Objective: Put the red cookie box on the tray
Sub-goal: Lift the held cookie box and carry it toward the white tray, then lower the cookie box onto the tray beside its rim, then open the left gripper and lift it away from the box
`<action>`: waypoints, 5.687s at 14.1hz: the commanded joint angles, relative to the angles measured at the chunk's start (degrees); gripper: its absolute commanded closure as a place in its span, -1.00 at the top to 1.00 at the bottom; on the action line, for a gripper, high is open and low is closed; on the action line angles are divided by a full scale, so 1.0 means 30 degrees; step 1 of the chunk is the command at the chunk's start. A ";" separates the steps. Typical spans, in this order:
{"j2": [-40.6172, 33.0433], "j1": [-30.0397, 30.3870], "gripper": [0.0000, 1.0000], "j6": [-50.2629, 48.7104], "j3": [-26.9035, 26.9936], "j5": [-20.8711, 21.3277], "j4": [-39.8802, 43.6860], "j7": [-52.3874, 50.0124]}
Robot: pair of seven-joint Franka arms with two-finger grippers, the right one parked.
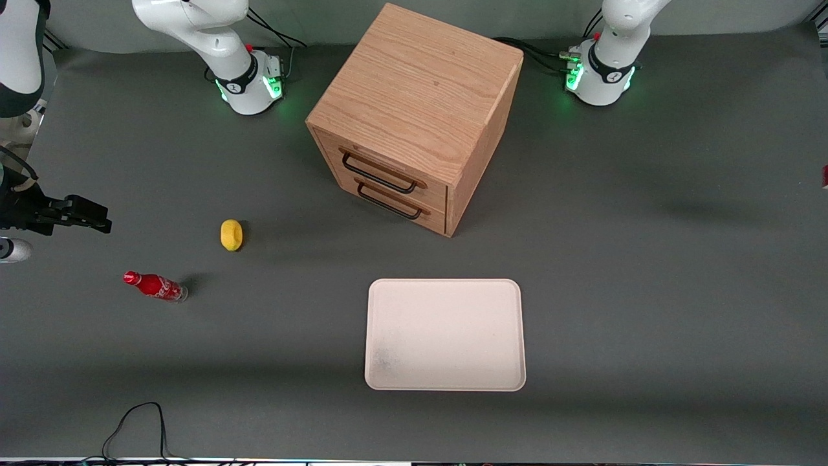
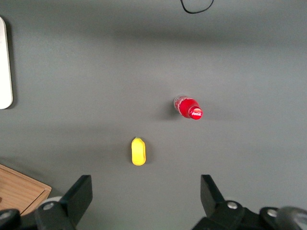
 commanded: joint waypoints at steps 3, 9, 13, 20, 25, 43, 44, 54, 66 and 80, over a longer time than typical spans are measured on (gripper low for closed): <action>0.1870 -0.5782 -1.00 -0.0925 0.0259 0.1370 0.2446 -0.0103; 0.4328 -1.2088 -1.00 -0.2065 0.0259 0.1638 0.3905 0.0043; 0.5911 -1.4524 -1.00 -0.2508 0.0143 0.0852 0.5634 0.2323; 0.6559 -1.4936 -1.00 -0.2127 -0.1146 0.0232 0.5815 0.8263; 0.7318 -1.5082 -1.00 -0.0812 -0.1206 -0.0207 0.5757 0.9449; 1.4820 -1.8570 -1.00 0.8066 0.2017 0.2634 0.5932 0.6636; 1.4966 -1.8570 -1.00 0.8155 0.2017 0.2634 0.5990 0.6635; 1.5407 -1.8570 -1.00 0.9182 0.2573 0.2693 0.6370 0.6665; 1.4678 -1.8834 1.00 0.7198 0.2632 0.2693 0.6313 0.6228; 0.2645 -1.5883 1.00 -0.3973 0.2515 -0.0411 0.2897 0.8649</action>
